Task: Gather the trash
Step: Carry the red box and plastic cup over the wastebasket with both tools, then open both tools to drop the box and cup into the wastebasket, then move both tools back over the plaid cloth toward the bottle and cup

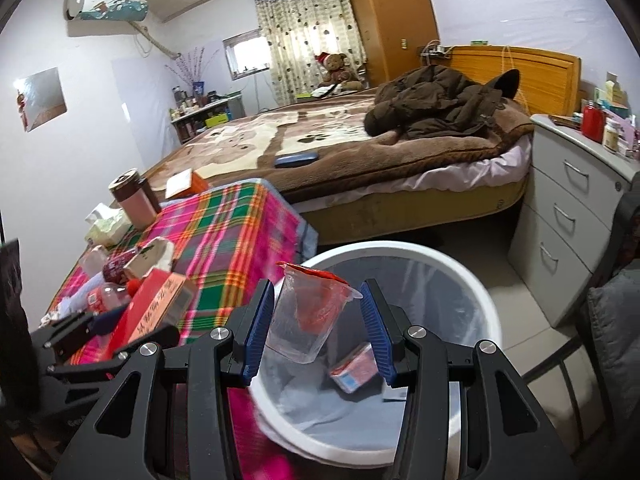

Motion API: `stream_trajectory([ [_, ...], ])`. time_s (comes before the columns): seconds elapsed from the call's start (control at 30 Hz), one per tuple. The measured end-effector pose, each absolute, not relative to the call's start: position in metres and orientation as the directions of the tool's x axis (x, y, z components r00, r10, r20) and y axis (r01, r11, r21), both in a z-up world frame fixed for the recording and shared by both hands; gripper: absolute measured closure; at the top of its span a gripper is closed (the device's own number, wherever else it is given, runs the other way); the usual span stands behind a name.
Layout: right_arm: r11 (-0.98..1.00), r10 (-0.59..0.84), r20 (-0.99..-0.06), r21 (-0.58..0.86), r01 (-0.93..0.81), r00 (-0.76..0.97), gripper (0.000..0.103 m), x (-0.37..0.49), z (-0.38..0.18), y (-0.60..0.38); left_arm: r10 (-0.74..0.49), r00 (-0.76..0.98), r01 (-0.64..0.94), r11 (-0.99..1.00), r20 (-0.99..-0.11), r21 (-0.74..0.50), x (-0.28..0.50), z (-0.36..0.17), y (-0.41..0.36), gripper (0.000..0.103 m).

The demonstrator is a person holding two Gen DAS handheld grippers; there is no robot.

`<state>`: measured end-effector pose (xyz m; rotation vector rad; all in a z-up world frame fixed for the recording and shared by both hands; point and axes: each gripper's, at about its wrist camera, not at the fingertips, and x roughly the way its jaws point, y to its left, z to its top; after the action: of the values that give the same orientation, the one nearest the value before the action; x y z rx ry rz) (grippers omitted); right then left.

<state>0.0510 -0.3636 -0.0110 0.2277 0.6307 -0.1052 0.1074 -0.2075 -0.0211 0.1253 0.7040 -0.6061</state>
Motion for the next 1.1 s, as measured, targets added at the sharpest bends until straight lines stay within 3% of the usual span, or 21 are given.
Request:
stream_trajectory([
  [0.33, 0.955, -0.102, -0.652, 0.149, 0.259, 0.751, 0.057, 0.054, -0.027, -0.401, -0.553, 0.522, 0.634, 0.761, -0.65, -0.138, 0.118, -0.026, -0.263, 0.039],
  [0.6, 0.949, -0.087, -0.702, 0.157, 0.272, 0.707, 0.056, 0.06, -0.042, -0.411, -0.534, 0.505, 0.629, 0.766, -0.678, -0.135, 0.122, -0.037, -0.272, 0.038],
  [0.63, 0.95, -0.084, -0.707, 0.157, 0.272, 0.702, 0.055, 0.06, -0.043, -0.41, -0.529, 0.509, 0.626, 0.769, -0.679, -0.13, 0.122, -0.038, -0.271, 0.034],
  [0.67, 0.949, -0.09, -0.711, 0.151, 0.276, 0.698, 0.055, 0.059, -0.044, -0.41, -0.528, 0.51, 0.625, 0.77, -0.679, -0.129, 0.122, -0.037, -0.271, 0.029],
  [0.73, 0.949, -0.1, -0.711, 0.143, 0.282, 0.696, 0.041, 0.058, -0.045, -0.411, -0.529, 0.517, 0.617, 0.775, -0.673, -0.136, 0.121, -0.036, -0.268, 0.026],
  [0.8, 0.948, -0.092, -0.707, 0.154, 0.28, 0.701, 0.035, 0.057, -0.044, -0.411, -0.533, 0.516, 0.611, 0.778, -0.67, -0.149, 0.122, -0.035, -0.264, 0.026],
  [1.1, 0.947, -0.089, -0.684, 0.166, 0.274, 0.724, 0.035, 0.052, -0.037, -0.404, -0.529, 0.544, 0.581, 0.798, -0.651, -0.162, 0.116, -0.028, -0.236, 0.026],
])
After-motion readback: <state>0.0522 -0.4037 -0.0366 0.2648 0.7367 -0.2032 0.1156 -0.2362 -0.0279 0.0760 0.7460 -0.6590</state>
